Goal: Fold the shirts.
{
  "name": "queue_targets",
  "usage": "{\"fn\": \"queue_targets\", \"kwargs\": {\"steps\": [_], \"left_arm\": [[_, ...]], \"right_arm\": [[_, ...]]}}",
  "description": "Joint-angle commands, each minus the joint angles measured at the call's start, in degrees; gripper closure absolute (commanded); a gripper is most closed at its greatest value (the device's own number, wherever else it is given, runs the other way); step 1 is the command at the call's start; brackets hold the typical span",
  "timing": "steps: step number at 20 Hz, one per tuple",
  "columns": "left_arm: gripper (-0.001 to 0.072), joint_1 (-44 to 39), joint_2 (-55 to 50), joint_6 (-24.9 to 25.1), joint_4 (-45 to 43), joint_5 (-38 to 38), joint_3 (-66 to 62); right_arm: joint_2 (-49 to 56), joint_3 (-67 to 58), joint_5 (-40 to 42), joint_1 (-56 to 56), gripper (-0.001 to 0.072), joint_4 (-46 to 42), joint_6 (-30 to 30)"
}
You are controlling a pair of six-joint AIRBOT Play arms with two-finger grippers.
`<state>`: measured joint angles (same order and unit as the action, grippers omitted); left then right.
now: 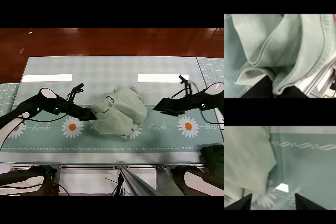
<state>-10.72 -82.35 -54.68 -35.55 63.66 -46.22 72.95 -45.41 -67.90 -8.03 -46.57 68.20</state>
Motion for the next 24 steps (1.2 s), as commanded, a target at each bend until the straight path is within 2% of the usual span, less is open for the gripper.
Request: {"fn": "queue_targets", "kwargs": {"steps": [1,3,4,7,8,10,13,15,20,22,24], "left_arm": [[0.0673,0.0,0.2,0.0,0.0,0.0,0.0],[0.0673,0.0,0.2,0.0,0.0,0.0,-0.1],[0.0673,0.0,0.3,0.0,0.1,0.0,-0.4],[0.0673,0.0,0.5,0.0,0.1,1.4,-3.1],[0.0673,0.1,1.0,0.0,0.1,2.0,-4.8],[0.0673,0.1,3.2,0.0,0.0,3.0,-9.4],[0.0673,0.3,8.1,0.0,0.0,3.9,-17.4],[0.0673,1.1,11.2,-0.1,0.0,5.0,-22.6],[0.0673,7.2,19.7,-1.8,0.0,5.6,-35.6],[0.0673,9.5,23.1,-3.1,0.0,5.3,-40.9],[0.0673,10.1,27.0,-4.6,0.0,4.0,-46.1]], "right_arm": [[4.0,6.0,5.4,3.7,0.0094,15.1,-8.0],[5.1,6.0,10.3,6.3,0.0111,17.0,-8.0],[5.2,6.0,12.8,7.5,0.0156,18.9,-8.2],[5.2,5.9,14.5,8.5,0.0668,26.1,-12.4],[5.2,5.6,13.2,8.1,0.069,28.2,-13.8],[5.2,3.5,9.0,7.4,0.0691,29.5,-16.5],[4.7,-3.0,1.0,6.6,0.0691,29.6,-16.7],[2.2,-8.9,-0.8,6.0,0.0691,29.3,-16.7],[-8.3,-25.6,3.1,2.3,0.0692,27.1,-16.1],[-13.0,-30.7,6.2,0.5,0.0692,24.1,-13.0],[-17.9,-34.9,6.9,-0.1,0.0692,23.6,-7.2]]}}
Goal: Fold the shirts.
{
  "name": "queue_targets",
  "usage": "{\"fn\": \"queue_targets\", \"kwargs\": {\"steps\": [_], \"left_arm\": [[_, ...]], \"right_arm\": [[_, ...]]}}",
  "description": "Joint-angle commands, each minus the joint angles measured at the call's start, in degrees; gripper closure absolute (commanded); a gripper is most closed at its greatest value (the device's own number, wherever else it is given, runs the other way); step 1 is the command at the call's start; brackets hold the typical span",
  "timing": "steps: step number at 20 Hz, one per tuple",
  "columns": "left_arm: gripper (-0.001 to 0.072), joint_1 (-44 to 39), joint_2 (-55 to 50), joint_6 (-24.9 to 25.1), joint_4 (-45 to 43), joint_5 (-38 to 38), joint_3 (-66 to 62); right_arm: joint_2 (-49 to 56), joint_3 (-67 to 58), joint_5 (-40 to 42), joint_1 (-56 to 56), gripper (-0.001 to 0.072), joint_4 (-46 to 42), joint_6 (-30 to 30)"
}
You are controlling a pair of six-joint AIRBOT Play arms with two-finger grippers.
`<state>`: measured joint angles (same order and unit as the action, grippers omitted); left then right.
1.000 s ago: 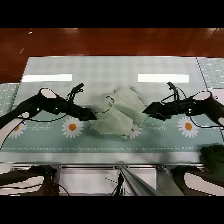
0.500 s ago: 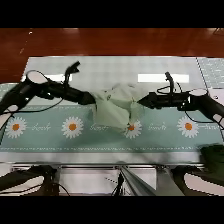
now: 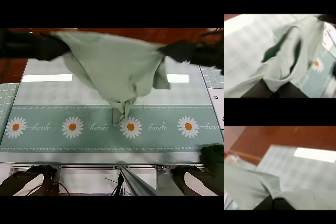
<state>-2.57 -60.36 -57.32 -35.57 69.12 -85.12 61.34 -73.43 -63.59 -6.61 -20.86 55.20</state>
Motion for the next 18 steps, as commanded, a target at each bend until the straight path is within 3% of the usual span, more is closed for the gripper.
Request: {"fn": "queue_targets", "kwargs": {"steps": [1,3,5,9,13,15,18], "left_arm": [[0.0673,1.8,6.9,-1.9,0.1,-2.3,-9.4],[0.0673,1.9,10.5,-2.2,0.0,-3.1,-12.4],[0.0673,1.9,13.8,-5.8,-0.4,-2.9,-13.2],[0.0673,1.9,18.1,-11.5,-1.1,3.4,-13.2],[0.0673,1.9,18.8,-17.8,-3.4,10.6,-13.1],[0.0673,1.9,18.6,-20.6,-8.0,12.5,-11.2],[0.0673,1.8,18.5,-20.8,-10.8,12.8,-1.7]], "right_arm": [[-8.6,-8.5,2.5,-1.5,0.0691,-2.7,5.9],[-13.1,-11.5,2.6,-1.5,0.0691,-7.3,9.0],[-17.2,-13.5,2.2,-1.5,0.0691,-15.2,15.7],[-22.8,-15.9,-2.9,-1.5,0.0692,-23.1,23.2],[-24.2,-15.9,-10.0,-1.5,0.0692,-24.5,24.3],[-22.5,-15.9,-11.3,-1.5,0.0692,-31.0,24.3],[-15.6,-15.9,-11.2,-1.5,0.0692,-40.5,23.4]]}}
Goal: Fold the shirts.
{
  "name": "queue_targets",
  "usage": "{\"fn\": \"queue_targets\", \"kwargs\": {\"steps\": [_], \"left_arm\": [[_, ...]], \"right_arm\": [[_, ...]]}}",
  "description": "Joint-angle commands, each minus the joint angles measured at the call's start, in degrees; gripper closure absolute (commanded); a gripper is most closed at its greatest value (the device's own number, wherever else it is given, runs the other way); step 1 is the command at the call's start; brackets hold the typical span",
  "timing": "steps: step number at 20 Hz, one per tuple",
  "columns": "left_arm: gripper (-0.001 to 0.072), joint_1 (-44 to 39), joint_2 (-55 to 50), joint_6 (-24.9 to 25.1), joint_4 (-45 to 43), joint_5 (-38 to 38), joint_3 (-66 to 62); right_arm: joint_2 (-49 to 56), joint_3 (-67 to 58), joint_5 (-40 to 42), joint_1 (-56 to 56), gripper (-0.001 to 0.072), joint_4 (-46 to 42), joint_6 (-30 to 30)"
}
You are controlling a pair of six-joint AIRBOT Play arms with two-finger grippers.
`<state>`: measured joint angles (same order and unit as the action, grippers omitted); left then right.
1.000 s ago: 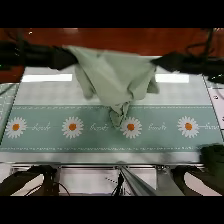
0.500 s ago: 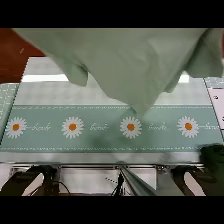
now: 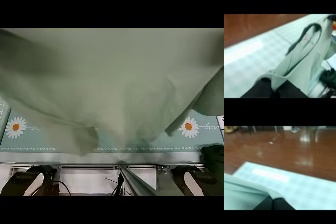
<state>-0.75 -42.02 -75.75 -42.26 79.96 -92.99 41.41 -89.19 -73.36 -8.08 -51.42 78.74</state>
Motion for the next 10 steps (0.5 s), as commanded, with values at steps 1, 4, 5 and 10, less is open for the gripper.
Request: {"fn": "queue_targets", "kwargs": {"steps": [1,4,5,10], "left_arm": [[0.0673,0.0,0.0,-2.4,-4.1,1.5,11.0],[0.0673,0.0,-0.9,-2.3,-4.1,-3.4,25.4],[0.0673,0.0,-1.3,-2.2,-4.0,-6.6,30.1],[0.0672,0.0,-7.6,0.8,-4.1,-17.9,45.7]], "right_arm": [[7.7,-0.1,-1.0,0.0,0.0692,-10.1,-0.9],[19.8,-0.1,1.6,1.7,0.0692,-7.0,-3.1],[24.0,-0.1,2.7,3.4,0.0692,-7.0,-3.5],[41.8,-0.1,6.9,13.1,0.0692,-7.6,-7.7]]}}
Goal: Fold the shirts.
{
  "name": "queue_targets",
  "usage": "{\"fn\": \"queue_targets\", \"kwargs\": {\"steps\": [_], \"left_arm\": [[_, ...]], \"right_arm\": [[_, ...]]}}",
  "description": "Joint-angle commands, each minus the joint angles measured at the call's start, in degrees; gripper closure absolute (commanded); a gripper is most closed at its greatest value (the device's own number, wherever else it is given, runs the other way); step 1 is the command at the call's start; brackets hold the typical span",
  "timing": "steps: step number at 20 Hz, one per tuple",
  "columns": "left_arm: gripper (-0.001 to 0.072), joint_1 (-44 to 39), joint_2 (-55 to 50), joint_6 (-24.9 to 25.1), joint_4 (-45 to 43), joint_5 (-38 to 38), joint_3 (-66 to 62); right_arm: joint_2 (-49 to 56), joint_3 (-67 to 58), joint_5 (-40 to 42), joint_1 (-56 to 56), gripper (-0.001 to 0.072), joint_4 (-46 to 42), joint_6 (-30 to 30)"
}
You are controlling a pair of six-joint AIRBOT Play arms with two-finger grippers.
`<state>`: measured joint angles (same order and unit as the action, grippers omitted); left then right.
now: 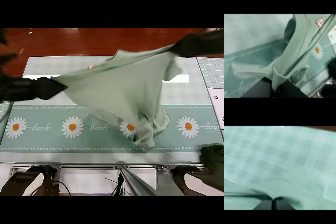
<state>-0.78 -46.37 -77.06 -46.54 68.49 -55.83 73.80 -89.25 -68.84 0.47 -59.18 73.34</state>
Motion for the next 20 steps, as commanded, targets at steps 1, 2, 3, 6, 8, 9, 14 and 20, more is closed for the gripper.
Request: {"fn": "queue_targets", "kwargs": {"steps": [1,2,3,6,8,9,14,20], "left_arm": [[0.0673,0.0,-5.1,3.6,0.2,-7.1,10.2],[0.0673,0.0,-7.3,5.1,0.2,-7.3,11.6],[0.0672,0.0,-9.4,6.2,0.2,-7.3,12.6],[0.0673,0.0,-15.0,7.4,0.2,-7.2,13.7],[0.0673,0.1,-16.6,8.3,0.2,-7.3,13.7],[0.0673,0.1,-16.6,9.6,0.2,-7.3,13.7],[0.0672,0.1,-16.5,11.1,0.2,-7.0,13.6],[0.0672,0.0,-16.5,11.1,0.2,-7.0,13.6]], "right_arm": [[12.5,-0.1,3.3,5.8,0.0691,-0.4,-2.3],[15.0,-0.1,4.0,6.6,0.0691,-1.2,-2.1],[17.5,-0.1,4.2,7.3,0.0691,-1.7,-1.2],[22.1,-0.1,3.3,7.6,0.0691,-2.3,4.2],[22.0,-0.2,1.3,6.6,0.054,-2.4,4.4],[21.0,-0.8,-2.1,5.4,0.0257,-2.6,3.0],[10.4,-3.1,-24.4,-6.1,0.0177,-25.7,3.3],[-10.1,28.8,-21.3,-28.5,0.0174,-11.5,4.7]]}}
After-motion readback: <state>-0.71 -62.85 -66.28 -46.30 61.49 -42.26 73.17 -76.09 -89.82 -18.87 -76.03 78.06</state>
